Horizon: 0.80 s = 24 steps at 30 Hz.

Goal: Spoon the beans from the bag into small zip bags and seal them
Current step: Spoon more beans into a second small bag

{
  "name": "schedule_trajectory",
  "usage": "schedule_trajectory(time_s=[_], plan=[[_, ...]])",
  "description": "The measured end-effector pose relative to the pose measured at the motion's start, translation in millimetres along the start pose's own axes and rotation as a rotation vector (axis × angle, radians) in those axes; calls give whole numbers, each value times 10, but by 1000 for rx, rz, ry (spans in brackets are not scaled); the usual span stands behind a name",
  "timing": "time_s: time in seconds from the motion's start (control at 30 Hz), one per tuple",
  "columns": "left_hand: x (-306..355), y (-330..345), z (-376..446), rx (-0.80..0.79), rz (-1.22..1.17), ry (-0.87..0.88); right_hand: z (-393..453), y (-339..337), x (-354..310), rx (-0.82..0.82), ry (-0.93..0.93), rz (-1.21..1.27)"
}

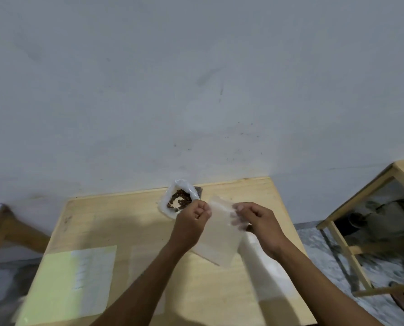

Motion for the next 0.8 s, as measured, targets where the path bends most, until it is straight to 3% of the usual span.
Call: schedule_trajectory(time_s=[0.13, 0.23, 0.3, 0.4, 0.63, 0.8], plan=[[46, -293, -33, 235, -53, -76, 92, 316, -123, -5, -82, -96], [69, -253, -116, 126, -501, -273, 124, 569, -185, -64, -151, -201], [100, -253, -171, 87, -668, -330, 103, 751, -219, -160, -174, -239], [111, -350, -226, 119, -658, -325, 68, 923, -239, -251, -195, -273], [221, -411, -306, 45, -786, -241, 162, 962, -190, -246, -83, -126], [136, -456, -301, 108, -688, -261, 211, 964, -138, -249, -9, -102]])
Point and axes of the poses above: each hand's wrist, its own z-axis towards the middle knuckle, its own y-axis out of the palm, x = y × z, the point moved 6 cm from there along z, towards the middle knuckle, and after that the axes turned 6 degrees about -x, right-handed, at the moved point
